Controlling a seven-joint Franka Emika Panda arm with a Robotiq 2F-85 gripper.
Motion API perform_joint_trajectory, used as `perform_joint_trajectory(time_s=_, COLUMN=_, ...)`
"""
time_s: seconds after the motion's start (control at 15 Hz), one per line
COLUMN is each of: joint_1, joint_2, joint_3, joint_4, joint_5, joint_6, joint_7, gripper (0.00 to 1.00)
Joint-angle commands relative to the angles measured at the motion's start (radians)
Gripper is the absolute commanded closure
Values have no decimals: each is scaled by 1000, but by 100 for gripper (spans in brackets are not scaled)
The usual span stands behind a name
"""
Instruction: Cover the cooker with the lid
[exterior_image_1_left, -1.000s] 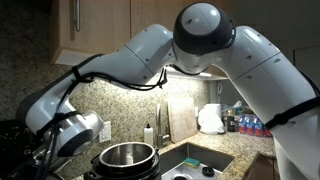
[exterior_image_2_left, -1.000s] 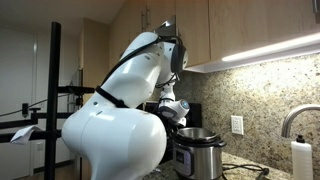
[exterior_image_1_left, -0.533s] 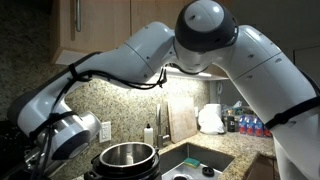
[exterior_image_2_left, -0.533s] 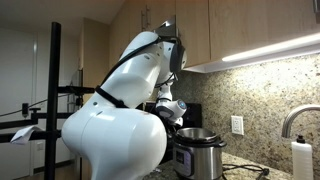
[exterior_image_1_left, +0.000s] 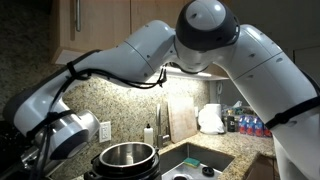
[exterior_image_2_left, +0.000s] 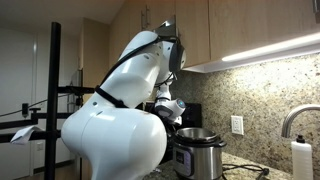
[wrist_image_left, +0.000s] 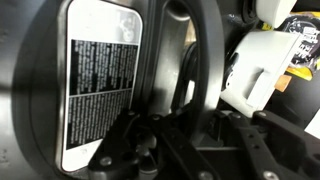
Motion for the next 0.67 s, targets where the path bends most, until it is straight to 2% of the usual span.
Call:
perform_joint_trajectory(time_s=0.0, joint_1=31, joint_2=-93, joint_3=16, joint_4=-71, joint_5=-46, joint_6=25, joint_7=-33, gripper=99)
perform_joint_trajectory(time_s=0.27, joint_1=50, joint_2=-130, joint_3=30, joint_4=-85, joint_5=-57, joint_6=24, joint_7=-69, gripper=99)
perform_joint_trajectory(time_s=0.6, joint_1=17, joint_2=-161, joint_3=46, joint_4=-100, joint_5=-2, joint_6=-12, joint_7=-93, gripper=99)
